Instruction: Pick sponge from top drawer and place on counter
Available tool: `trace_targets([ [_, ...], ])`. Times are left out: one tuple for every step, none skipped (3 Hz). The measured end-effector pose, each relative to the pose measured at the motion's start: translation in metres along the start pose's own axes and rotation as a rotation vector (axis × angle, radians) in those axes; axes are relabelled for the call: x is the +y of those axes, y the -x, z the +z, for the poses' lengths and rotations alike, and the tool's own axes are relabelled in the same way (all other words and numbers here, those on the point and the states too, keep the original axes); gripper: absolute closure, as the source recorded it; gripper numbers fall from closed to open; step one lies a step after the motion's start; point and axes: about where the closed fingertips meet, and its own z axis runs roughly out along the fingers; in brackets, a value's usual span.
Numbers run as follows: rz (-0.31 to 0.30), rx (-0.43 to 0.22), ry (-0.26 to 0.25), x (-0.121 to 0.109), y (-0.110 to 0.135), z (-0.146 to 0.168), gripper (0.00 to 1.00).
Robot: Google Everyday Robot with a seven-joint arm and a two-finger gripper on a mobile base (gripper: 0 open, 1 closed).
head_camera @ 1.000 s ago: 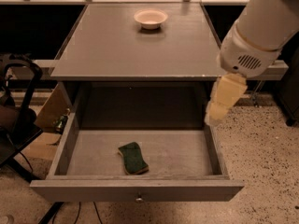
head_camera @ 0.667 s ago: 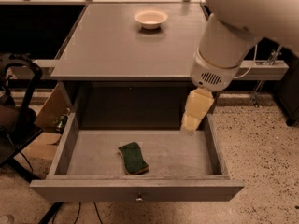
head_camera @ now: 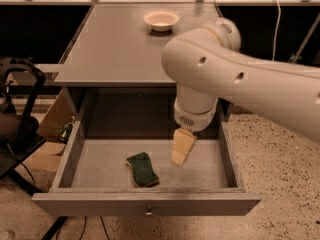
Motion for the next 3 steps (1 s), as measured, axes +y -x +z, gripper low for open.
trace_targets([
  [0.102,0.009,-0.004,0.001,-0.002,0.003,0.00],
  [0.102,0.009,-0.004,0.001,-0.002,0.003,0.00],
  [0.137,0.021,0.003,0.005,0.003,0.015,0.00],
])
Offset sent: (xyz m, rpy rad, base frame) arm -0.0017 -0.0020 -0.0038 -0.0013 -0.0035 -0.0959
